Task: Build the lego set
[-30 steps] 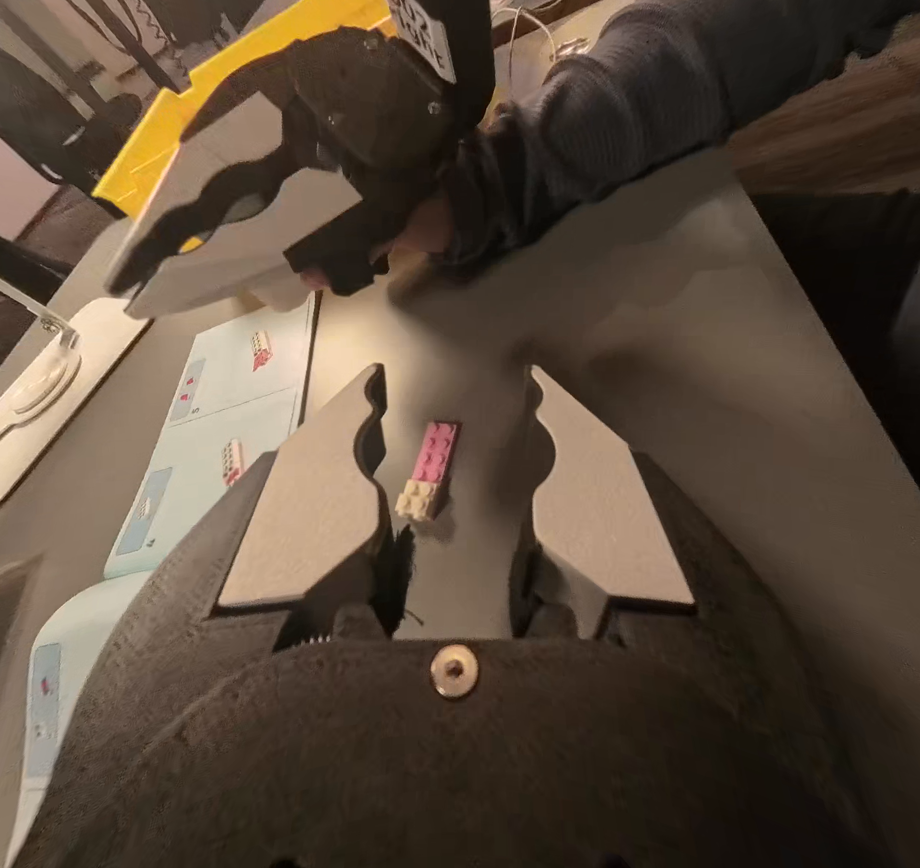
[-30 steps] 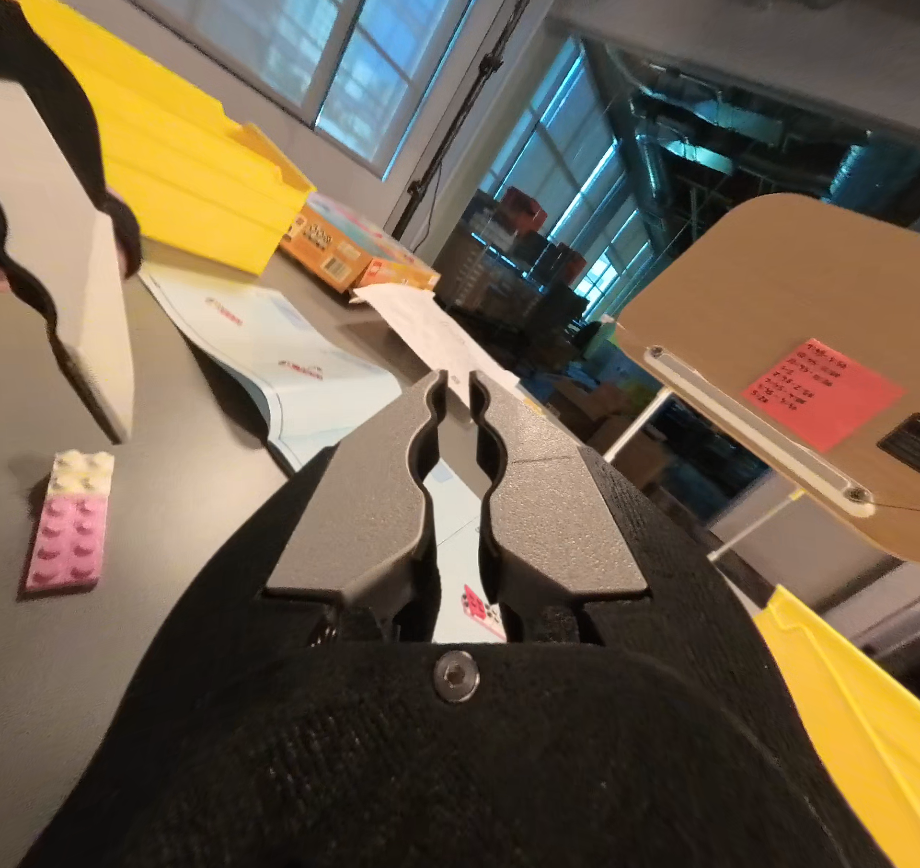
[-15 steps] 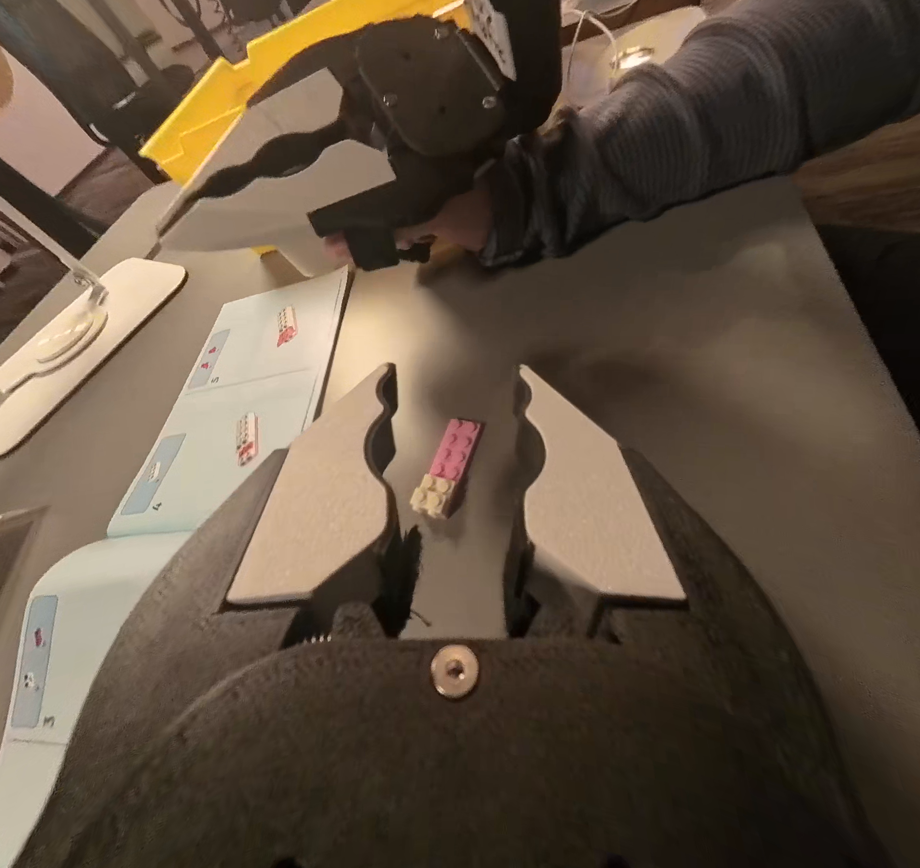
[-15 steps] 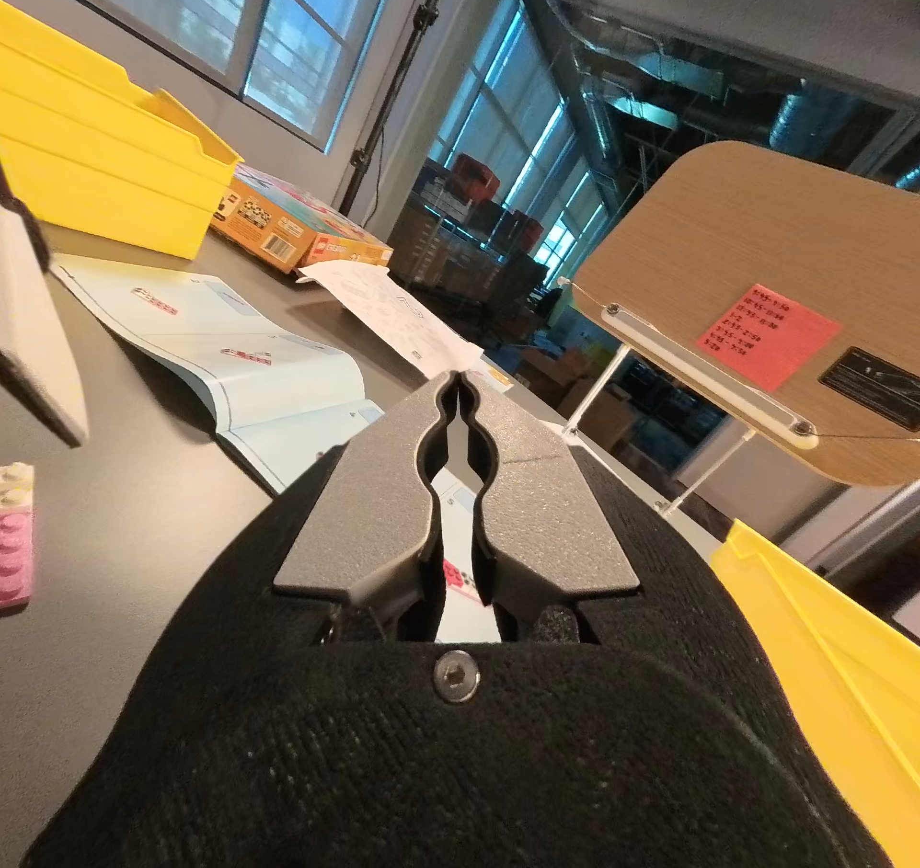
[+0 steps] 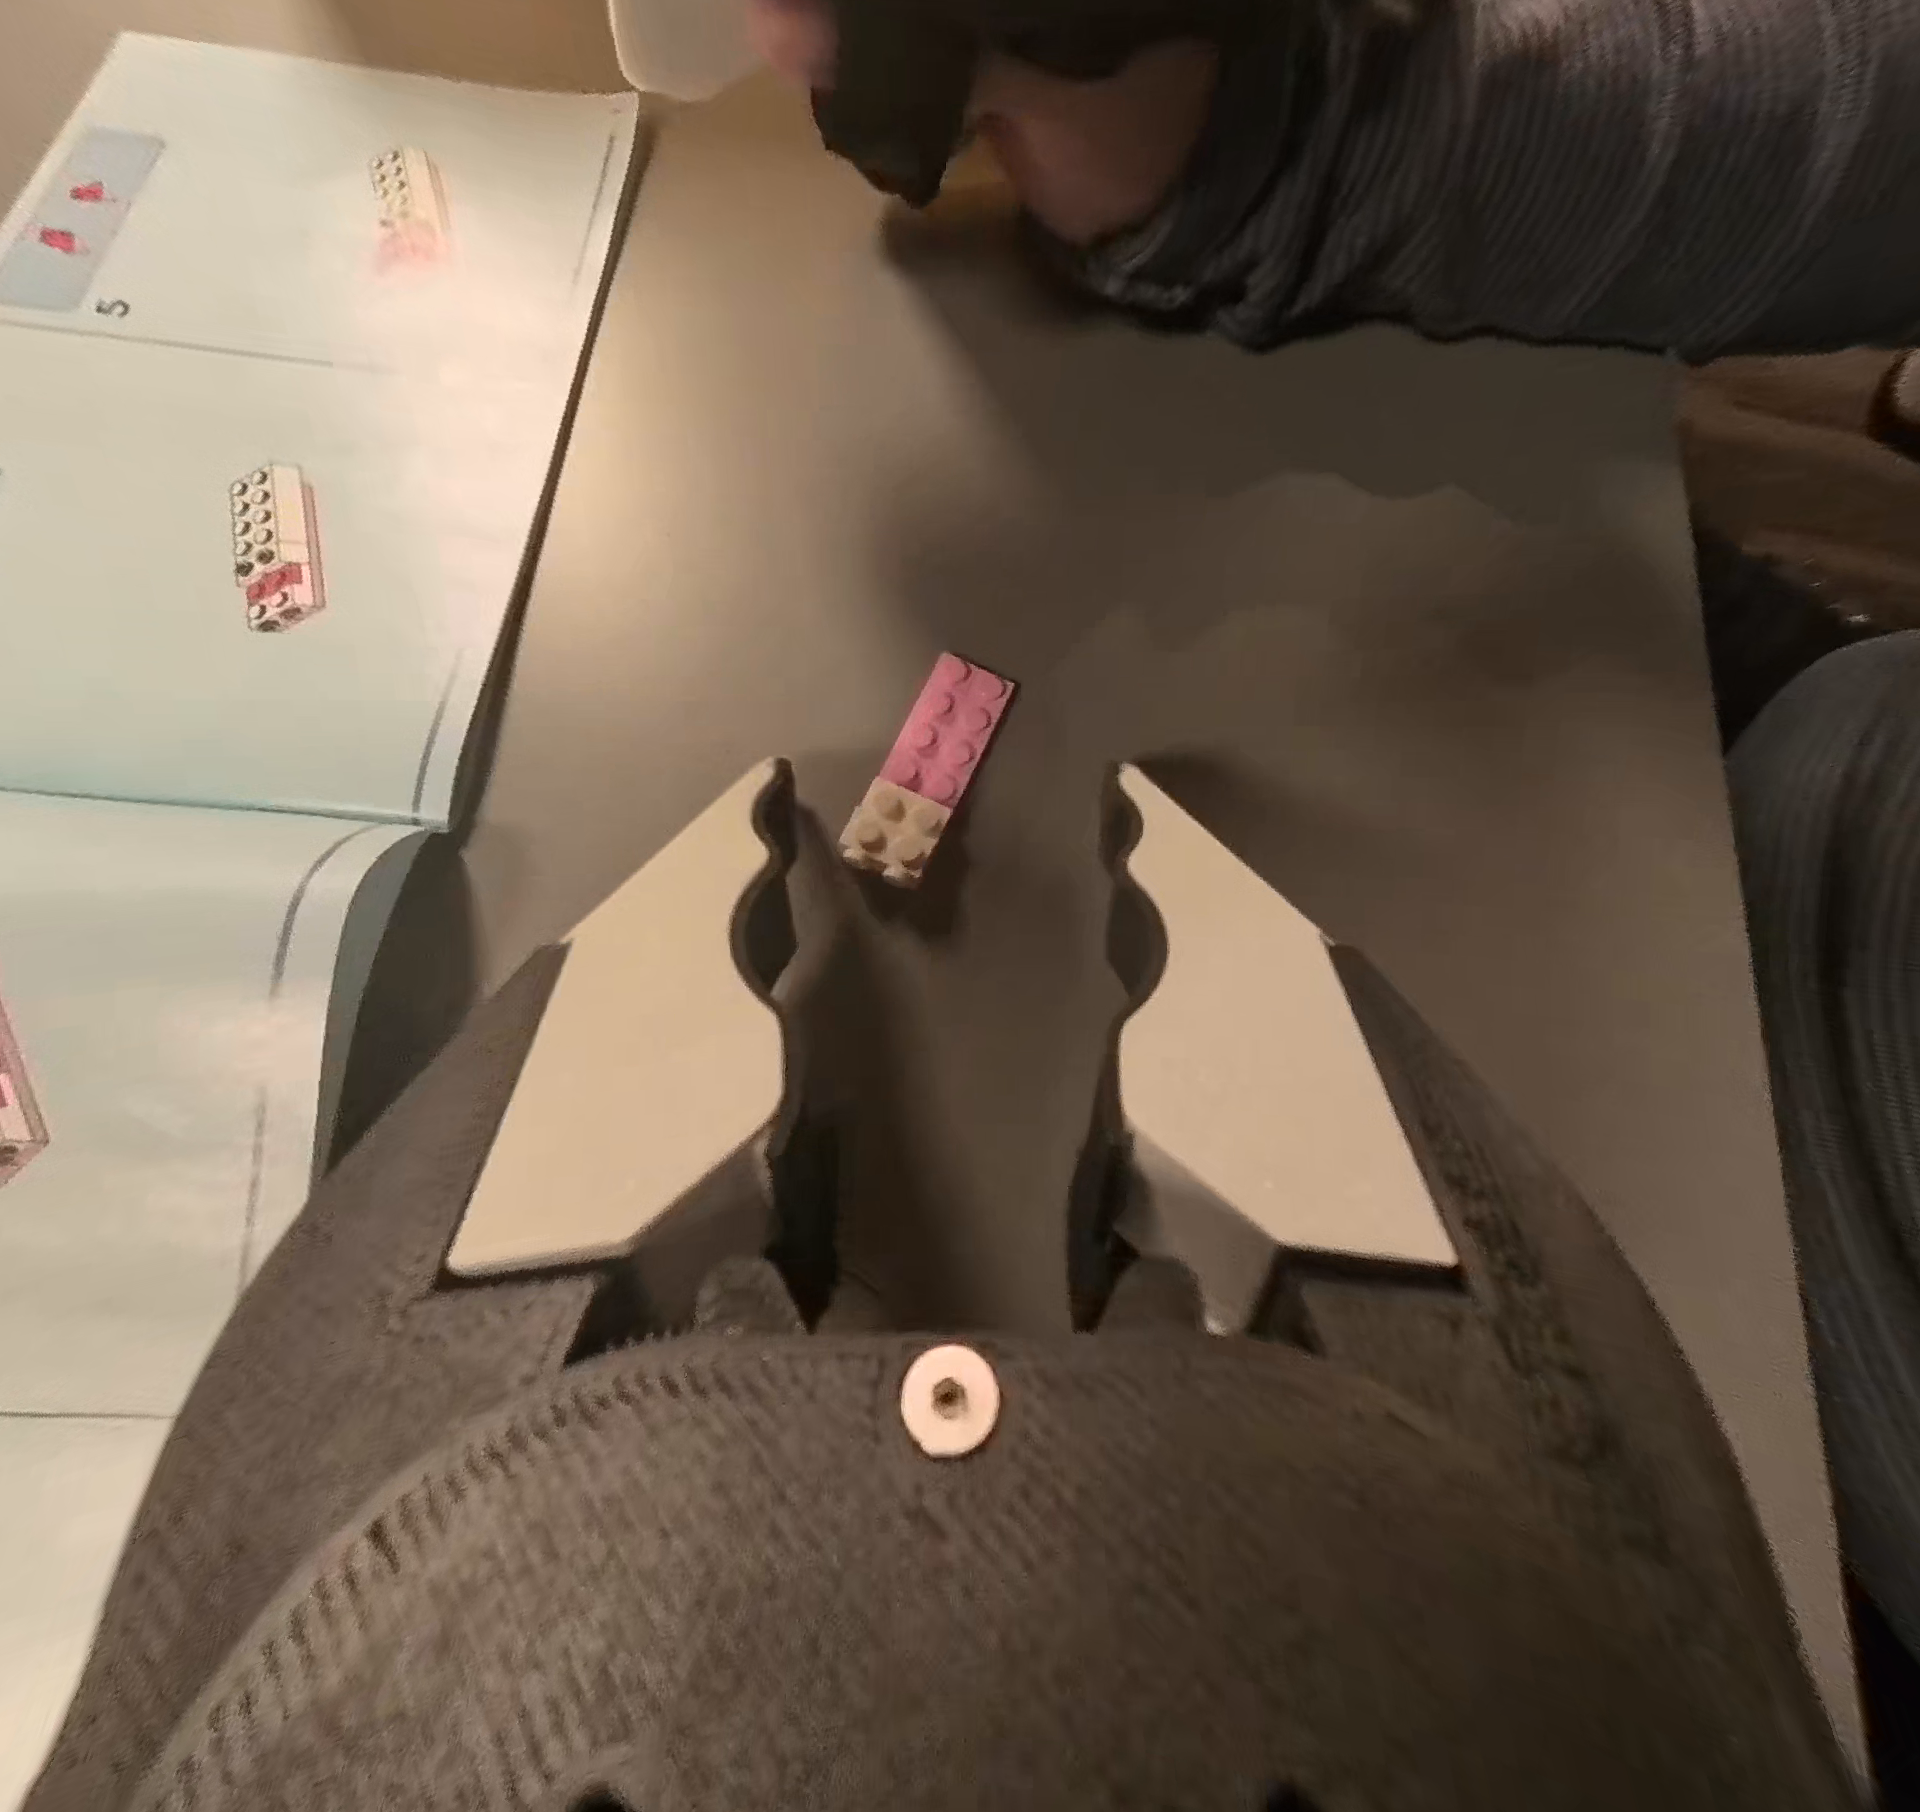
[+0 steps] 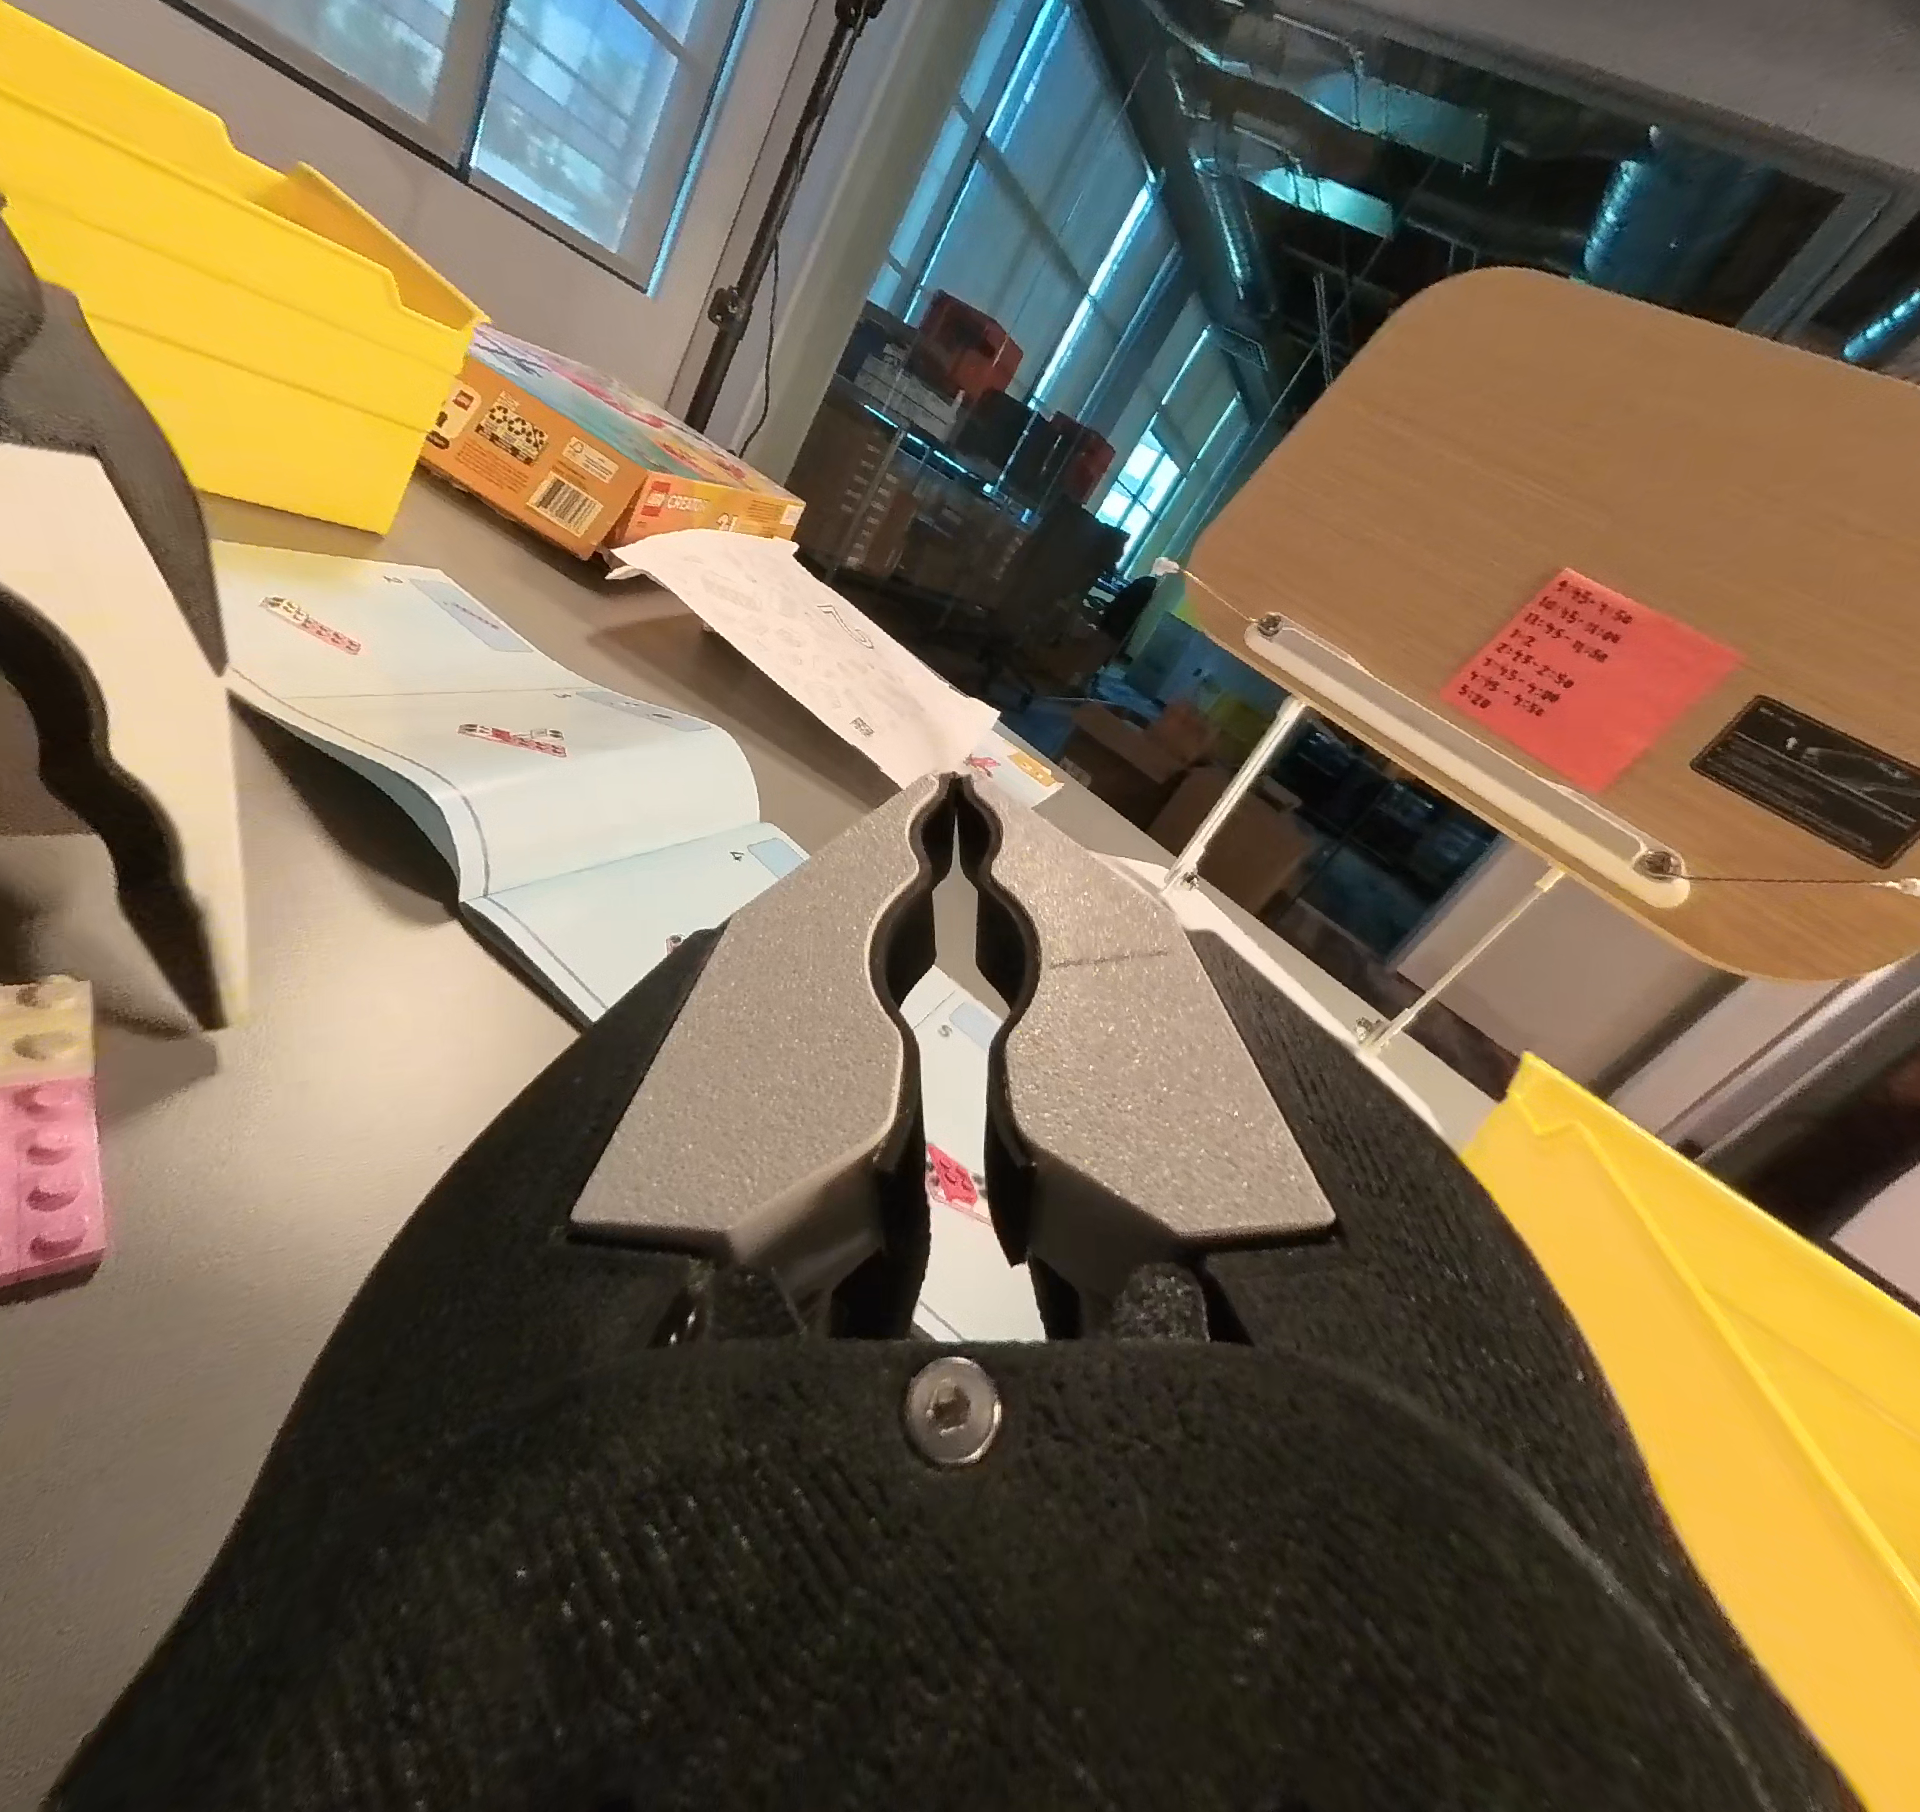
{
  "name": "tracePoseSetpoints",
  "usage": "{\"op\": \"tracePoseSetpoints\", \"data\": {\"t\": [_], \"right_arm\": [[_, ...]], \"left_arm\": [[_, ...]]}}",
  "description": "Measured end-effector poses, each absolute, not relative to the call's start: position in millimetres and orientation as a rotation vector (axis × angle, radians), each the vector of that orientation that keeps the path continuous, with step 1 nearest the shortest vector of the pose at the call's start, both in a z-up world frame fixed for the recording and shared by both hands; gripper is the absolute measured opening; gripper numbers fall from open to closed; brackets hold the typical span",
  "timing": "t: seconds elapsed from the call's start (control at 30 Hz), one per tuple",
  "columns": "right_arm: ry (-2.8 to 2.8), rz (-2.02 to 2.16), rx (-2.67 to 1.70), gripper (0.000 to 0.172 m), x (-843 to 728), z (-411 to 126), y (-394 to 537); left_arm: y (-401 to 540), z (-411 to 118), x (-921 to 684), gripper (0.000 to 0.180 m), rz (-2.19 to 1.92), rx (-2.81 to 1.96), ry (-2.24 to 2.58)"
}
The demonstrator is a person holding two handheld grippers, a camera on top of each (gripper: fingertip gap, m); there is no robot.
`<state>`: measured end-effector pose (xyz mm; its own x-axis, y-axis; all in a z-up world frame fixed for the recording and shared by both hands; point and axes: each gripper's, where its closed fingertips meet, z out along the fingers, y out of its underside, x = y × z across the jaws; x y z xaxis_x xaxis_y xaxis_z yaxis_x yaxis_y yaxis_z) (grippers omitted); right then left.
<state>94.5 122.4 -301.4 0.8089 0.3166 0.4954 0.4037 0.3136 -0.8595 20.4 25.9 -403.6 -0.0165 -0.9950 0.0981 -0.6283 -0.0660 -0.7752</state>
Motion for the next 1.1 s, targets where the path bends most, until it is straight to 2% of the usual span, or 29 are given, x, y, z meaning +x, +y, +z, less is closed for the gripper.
{"op": "tracePoseSetpoints", "data": {"t": [0.37,0.83,0.93,1.1], "right_arm": [[-0.641,-0.034,-1.293,0.000,98.7,-301.1,124.9],[-0.634,-0.015,-1.296,0.000,99.6,-300.9,126.2],[-0.626,-0.015,-1.292,0.000,101.1,-299.6,125.6],[-0.606,-0.012,-1.293,0.000,104.7,-298.3,126.3]], "left_arm": [[26.0,-406.0,10.5,0.036,-0.944,-1.761,1.728],[6.8,-400.1,-2.7,0.038,-0.951,-1.714,1.738],[13.9,-371.4,-9.6,0.041,-0.972,-1.656,1.591],[35.8,-288.2,-55.4,0.035,-1.010,-1.549,1.144]]}}
